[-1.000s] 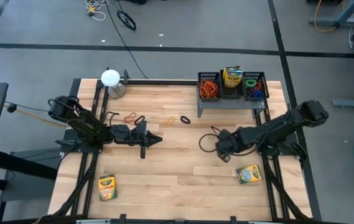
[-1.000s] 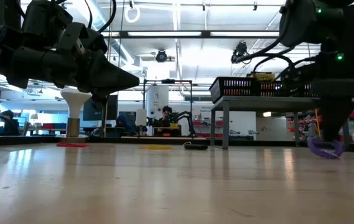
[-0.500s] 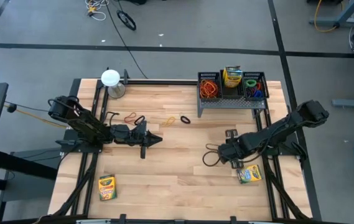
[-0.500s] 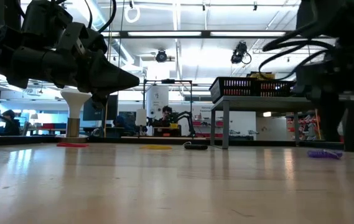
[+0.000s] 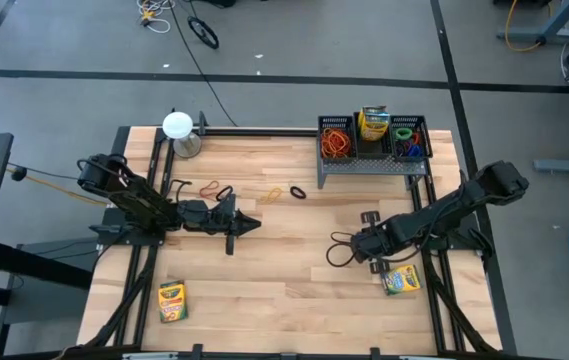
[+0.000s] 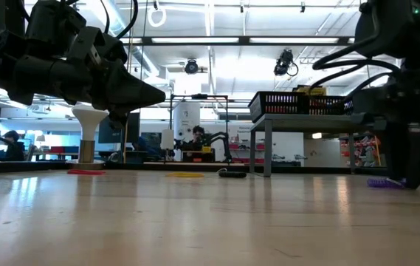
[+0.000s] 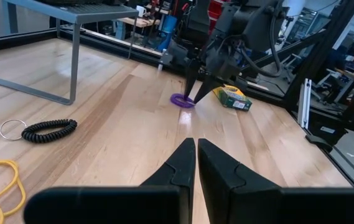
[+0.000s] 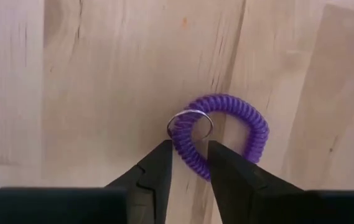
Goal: Pick & Place Office Desk Supplies
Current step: Put the purple spring keychain into the right black bin on the shelf
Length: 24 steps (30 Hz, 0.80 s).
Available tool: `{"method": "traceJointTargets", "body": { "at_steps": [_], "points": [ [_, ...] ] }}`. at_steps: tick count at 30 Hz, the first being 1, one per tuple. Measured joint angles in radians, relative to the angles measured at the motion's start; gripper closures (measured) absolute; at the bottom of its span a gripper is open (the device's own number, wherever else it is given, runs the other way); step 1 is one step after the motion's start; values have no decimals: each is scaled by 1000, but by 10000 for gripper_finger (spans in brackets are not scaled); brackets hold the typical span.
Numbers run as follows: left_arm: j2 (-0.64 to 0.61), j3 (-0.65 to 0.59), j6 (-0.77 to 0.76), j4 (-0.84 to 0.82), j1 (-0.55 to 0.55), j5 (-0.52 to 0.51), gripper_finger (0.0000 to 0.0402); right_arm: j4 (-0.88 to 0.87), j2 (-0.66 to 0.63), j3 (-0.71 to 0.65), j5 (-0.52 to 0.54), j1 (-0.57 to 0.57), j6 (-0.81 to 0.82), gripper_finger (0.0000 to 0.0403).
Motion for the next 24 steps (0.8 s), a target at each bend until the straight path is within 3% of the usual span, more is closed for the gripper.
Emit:
{"method": "traceJointTargets", "body": {
  "at_steps": [7,13,17,24],
  "points": [
    [0,0,0,0,0,0,378,42,-2,-22,3,0,0,296],
    [0,0,0,0,0,0,378,24,1,-2,-4,0,15,352],
    [0,0,0,0,0,0,378,-55,1,88,8,-1,56,392],
    [0,0,0,0,0,0,378,-375,-18,362,84,3,63,381]
  ]
}}
